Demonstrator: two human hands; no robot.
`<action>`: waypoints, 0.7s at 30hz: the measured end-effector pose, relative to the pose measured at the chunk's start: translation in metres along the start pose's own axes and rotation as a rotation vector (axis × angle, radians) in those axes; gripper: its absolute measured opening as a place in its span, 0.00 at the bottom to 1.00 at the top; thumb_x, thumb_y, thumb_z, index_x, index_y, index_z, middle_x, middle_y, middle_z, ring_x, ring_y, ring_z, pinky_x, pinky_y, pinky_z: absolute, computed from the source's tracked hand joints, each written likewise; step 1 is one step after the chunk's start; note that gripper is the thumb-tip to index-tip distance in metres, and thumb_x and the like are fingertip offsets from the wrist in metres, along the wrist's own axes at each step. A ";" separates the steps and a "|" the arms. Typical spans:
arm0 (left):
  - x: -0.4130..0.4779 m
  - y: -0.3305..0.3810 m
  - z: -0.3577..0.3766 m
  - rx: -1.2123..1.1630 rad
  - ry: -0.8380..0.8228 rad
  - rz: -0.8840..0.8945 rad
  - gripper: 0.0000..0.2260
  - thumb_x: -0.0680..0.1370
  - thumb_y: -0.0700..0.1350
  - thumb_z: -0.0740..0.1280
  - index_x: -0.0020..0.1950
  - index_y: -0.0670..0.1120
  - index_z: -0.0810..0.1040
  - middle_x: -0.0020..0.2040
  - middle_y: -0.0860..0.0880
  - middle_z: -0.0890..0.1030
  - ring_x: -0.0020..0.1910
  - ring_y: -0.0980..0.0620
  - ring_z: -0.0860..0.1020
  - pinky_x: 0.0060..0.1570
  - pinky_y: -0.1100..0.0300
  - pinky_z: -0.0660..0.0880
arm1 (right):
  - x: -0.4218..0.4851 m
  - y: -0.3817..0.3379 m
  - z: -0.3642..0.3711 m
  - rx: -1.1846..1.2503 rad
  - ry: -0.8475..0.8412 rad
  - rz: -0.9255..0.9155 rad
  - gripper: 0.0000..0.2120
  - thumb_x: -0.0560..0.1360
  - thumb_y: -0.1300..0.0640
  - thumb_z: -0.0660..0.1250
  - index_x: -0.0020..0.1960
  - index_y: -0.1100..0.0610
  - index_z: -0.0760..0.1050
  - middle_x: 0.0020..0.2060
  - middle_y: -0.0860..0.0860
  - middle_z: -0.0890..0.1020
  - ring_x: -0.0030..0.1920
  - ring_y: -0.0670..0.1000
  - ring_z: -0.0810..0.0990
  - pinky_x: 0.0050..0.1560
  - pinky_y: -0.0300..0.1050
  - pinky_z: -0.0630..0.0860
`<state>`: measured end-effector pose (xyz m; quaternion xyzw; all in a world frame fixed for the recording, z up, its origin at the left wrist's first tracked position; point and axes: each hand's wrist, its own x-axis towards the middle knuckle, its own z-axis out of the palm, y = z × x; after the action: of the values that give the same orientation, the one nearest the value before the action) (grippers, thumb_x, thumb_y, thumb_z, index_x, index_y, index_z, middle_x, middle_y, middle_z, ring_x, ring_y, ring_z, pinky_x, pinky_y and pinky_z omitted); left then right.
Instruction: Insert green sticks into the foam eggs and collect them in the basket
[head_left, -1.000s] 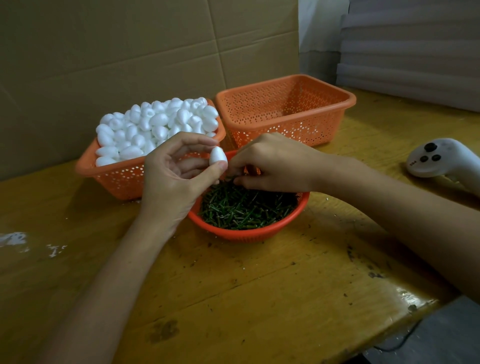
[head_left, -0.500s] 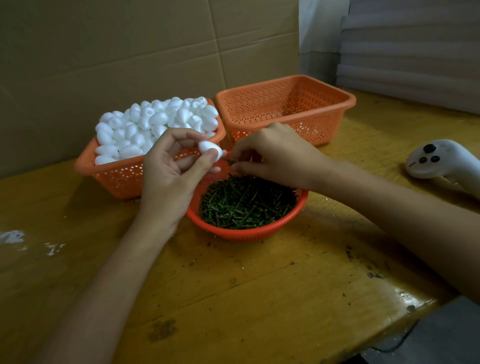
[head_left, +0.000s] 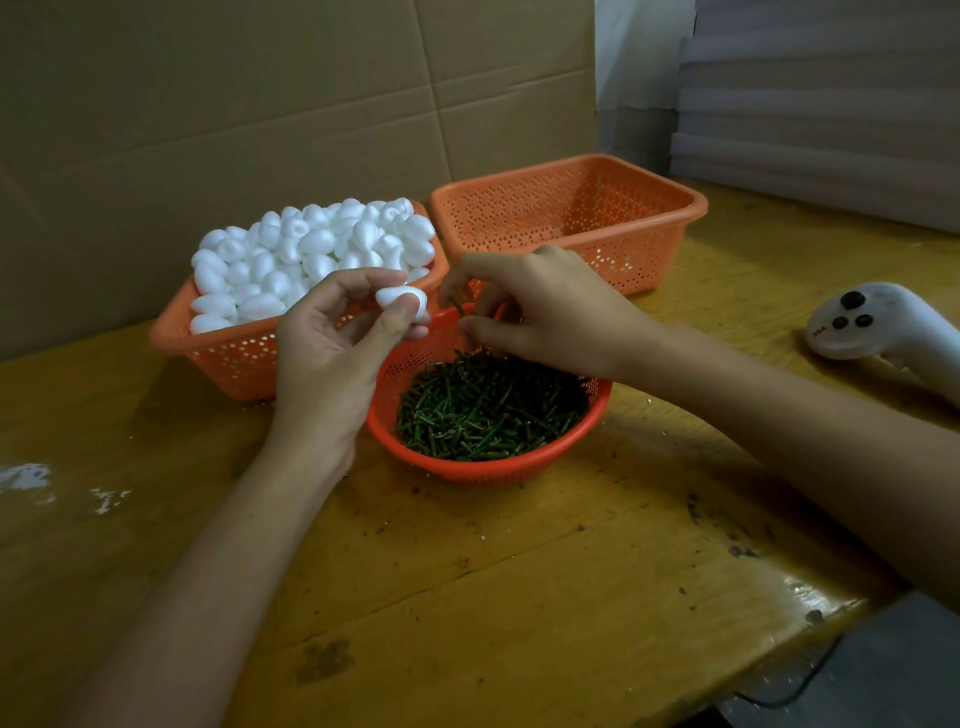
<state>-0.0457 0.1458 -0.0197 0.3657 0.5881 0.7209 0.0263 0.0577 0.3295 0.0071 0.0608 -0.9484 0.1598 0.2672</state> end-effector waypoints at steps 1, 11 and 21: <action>0.000 0.000 0.000 0.004 0.000 0.003 0.06 0.79 0.37 0.74 0.55 0.43 0.82 0.51 0.40 0.85 0.48 0.47 0.87 0.51 0.59 0.82 | 0.000 0.000 0.000 0.002 0.000 -0.002 0.14 0.78 0.55 0.72 0.63 0.52 0.78 0.40 0.42 0.87 0.37 0.40 0.81 0.42 0.38 0.72; -0.001 0.002 0.002 0.003 -0.007 -0.002 0.07 0.78 0.35 0.74 0.55 0.40 0.82 0.48 0.45 0.86 0.48 0.47 0.87 0.51 0.60 0.82 | 0.002 0.002 0.000 0.051 -0.080 0.002 0.07 0.79 0.57 0.71 0.57 0.53 0.81 0.45 0.41 0.87 0.50 0.41 0.85 0.55 0.47 0.78; -0.002 0.002 0.001 -0.008 -0.007 -0.008 0.08 0.79 0.34 0.74 0.57 0.38 0.82 0.53 0.40 0.86 0.54 0.41 0.87 0.52 0.58 0.83 | 0.002 0.002 -0.002 0.049 -0.085 -0.005 0.08 0.81 0.60 0.68 0.59 0.54 0.81 0.49 0.42 0.88 0.51 0.41 0.85 0.56 0.49 0.78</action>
<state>-0.0432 0.1456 -0.0191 0.3659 0.5864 0.7219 0.0327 0.0566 0.3322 0.0086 0.0765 -0.9544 0.1795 0.2258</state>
